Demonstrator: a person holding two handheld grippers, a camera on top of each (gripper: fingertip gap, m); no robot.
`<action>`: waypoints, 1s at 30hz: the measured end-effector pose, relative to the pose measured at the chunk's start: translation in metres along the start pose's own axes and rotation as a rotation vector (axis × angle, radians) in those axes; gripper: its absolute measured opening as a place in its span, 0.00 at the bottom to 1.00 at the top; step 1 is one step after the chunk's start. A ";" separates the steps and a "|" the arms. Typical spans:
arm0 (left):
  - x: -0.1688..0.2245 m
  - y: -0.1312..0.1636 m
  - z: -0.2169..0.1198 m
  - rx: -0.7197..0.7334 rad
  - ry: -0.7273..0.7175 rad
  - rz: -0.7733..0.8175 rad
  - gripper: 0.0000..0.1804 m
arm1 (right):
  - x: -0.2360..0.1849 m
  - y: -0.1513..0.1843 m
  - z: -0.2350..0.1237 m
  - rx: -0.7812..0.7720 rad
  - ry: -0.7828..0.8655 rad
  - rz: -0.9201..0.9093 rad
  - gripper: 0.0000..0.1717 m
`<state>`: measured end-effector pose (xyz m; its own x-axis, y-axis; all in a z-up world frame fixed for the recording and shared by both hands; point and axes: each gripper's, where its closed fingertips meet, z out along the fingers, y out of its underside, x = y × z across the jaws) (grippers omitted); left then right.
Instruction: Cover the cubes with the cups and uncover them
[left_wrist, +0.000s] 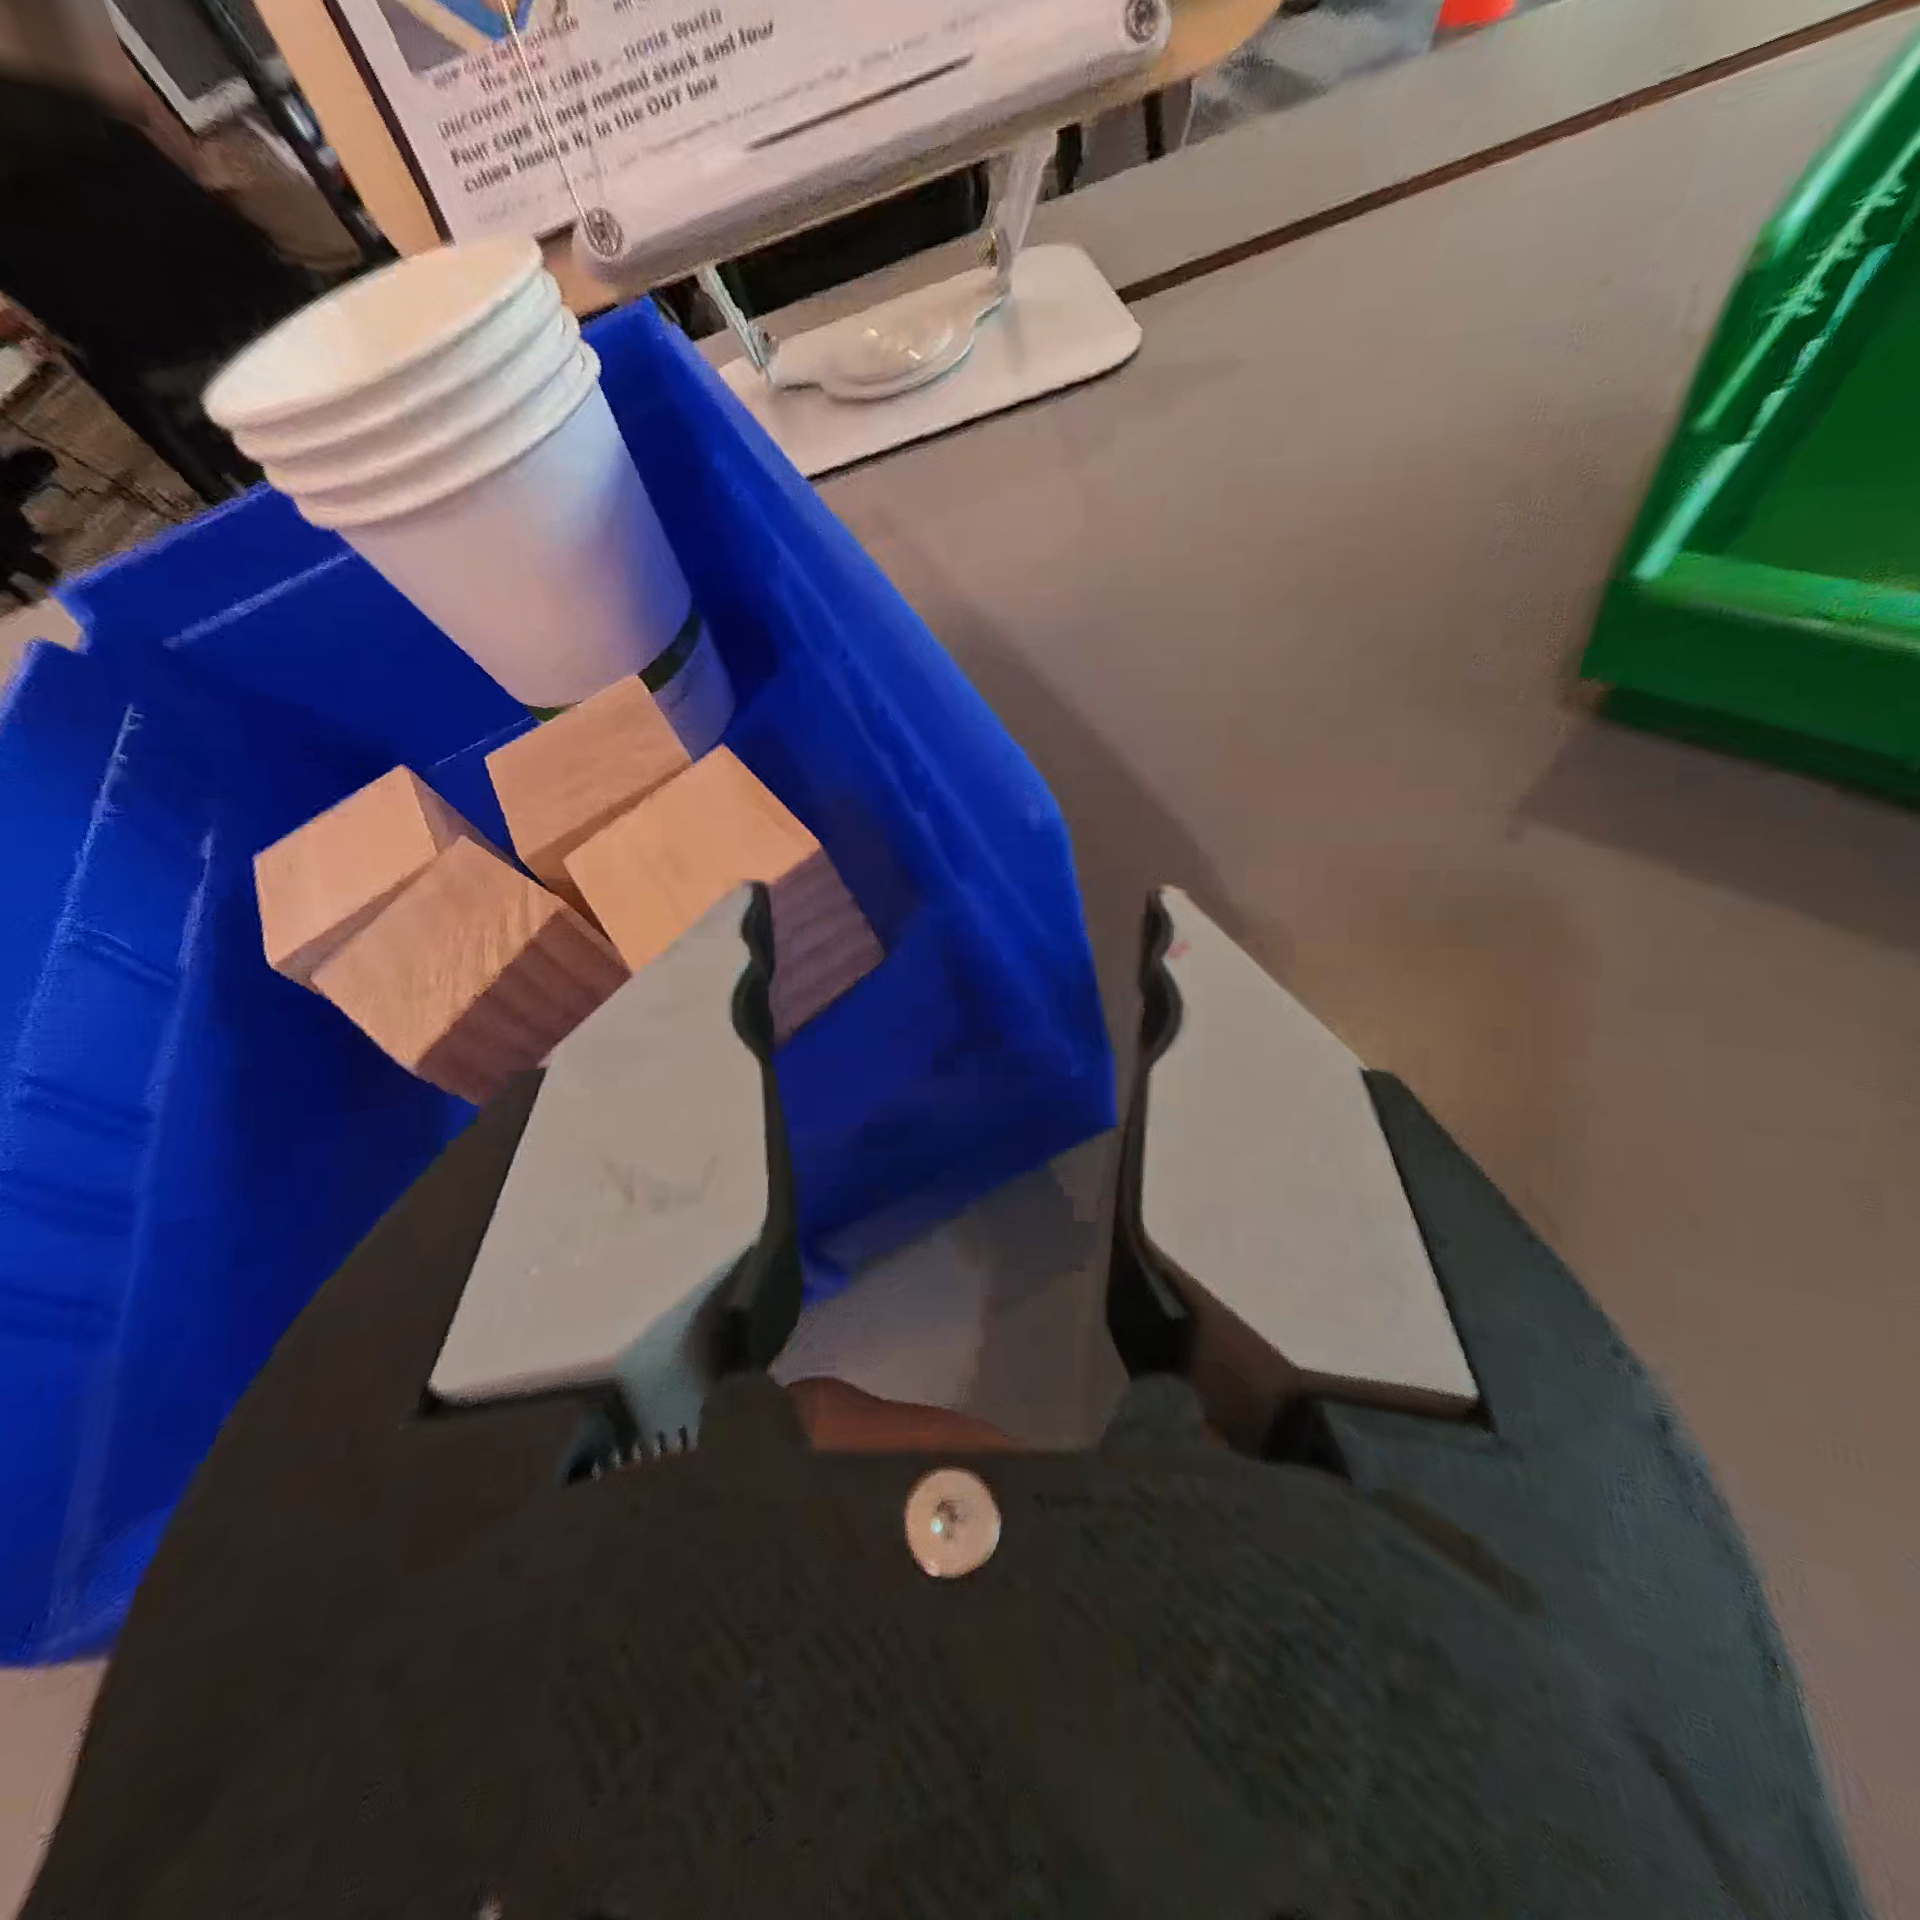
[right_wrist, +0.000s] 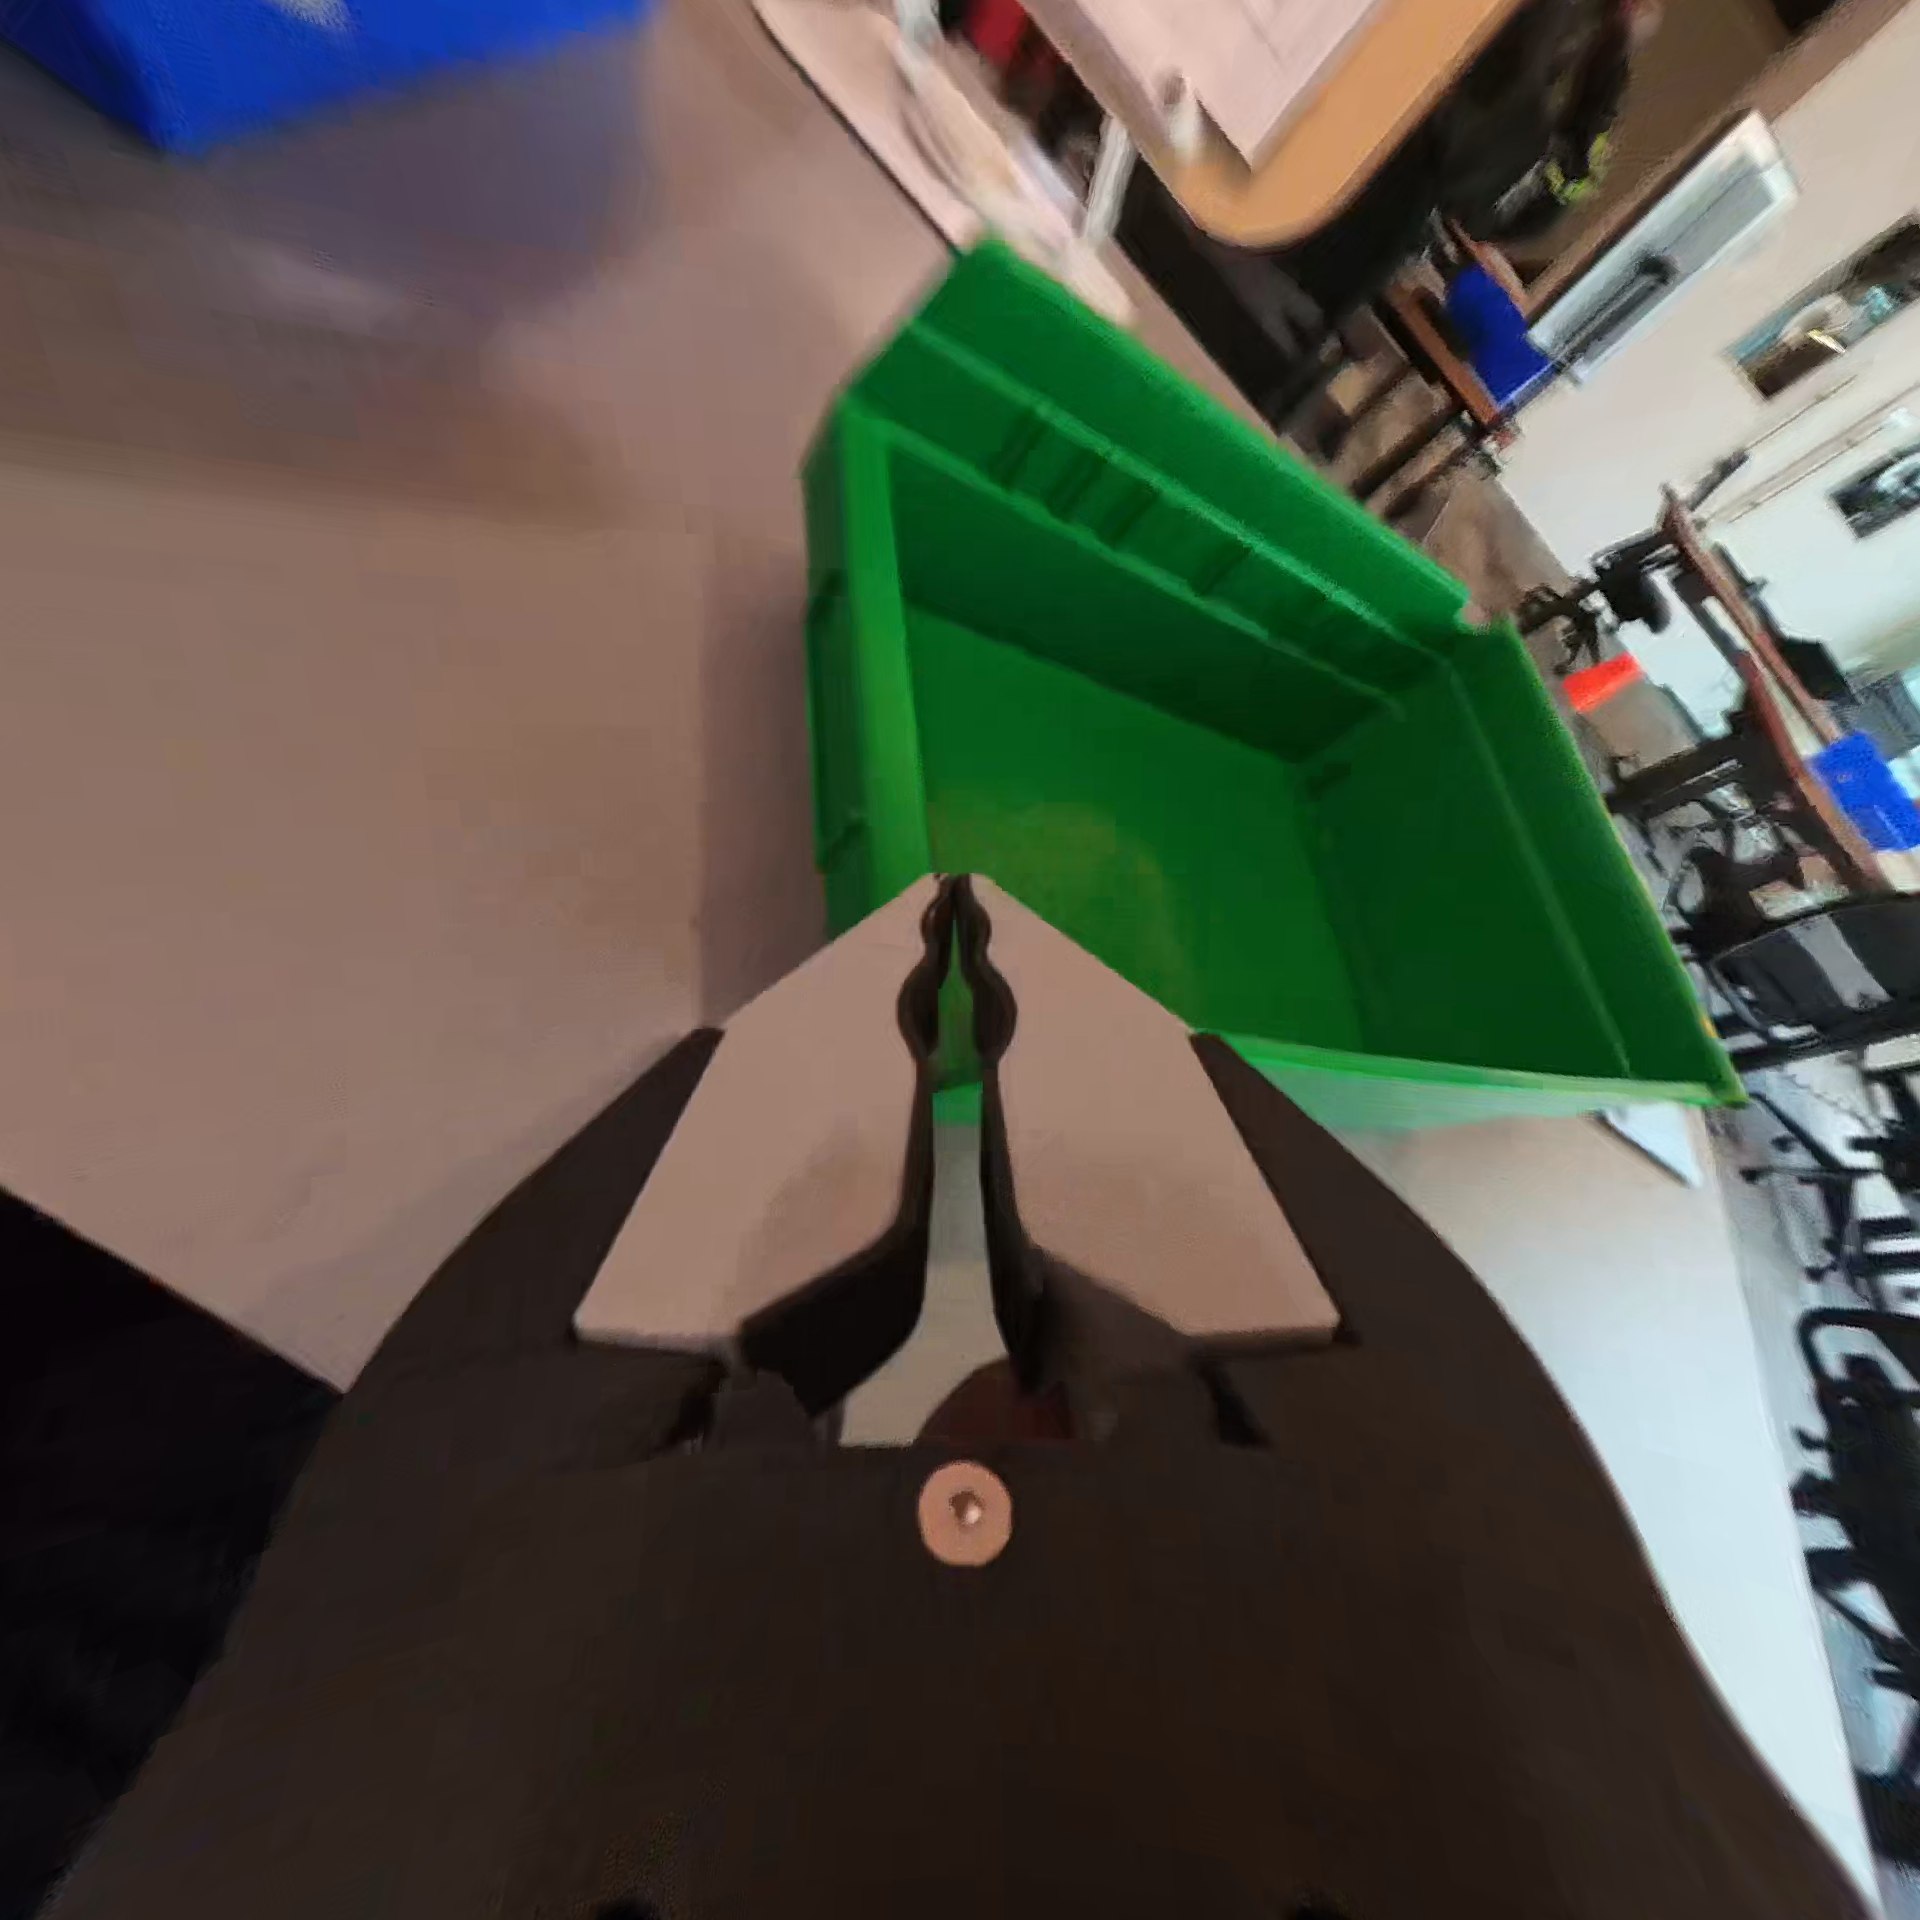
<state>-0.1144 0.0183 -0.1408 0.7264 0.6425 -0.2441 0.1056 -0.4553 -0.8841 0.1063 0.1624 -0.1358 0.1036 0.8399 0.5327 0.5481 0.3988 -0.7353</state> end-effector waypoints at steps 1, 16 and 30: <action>-0.001 -0.004 0.005 0.033 0.004 0.045 0.30 | 0.013 0.014 0.003 -0.034 0.037 -0.010 0.00; -0.122 0.052 -0.052 0.061 -0.197 -0.106 0.04 | 0.075 0.070 -0.021 0.057 -0.164 0.320 0.39; -0.080 0.014 -0.075 0.262 -0.265 -0.131 0.04 | 0.131 0.107 0.053 -0.189 0.249 0.260 0.12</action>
<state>-0.1201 -0.0855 -0.1038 0.5145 0.8370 -0.1866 -0.0158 -0.2083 -0.9779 0.1345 0.3346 -0.1670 0.4440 0.7798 0.4413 0.6177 0.0904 -0.7812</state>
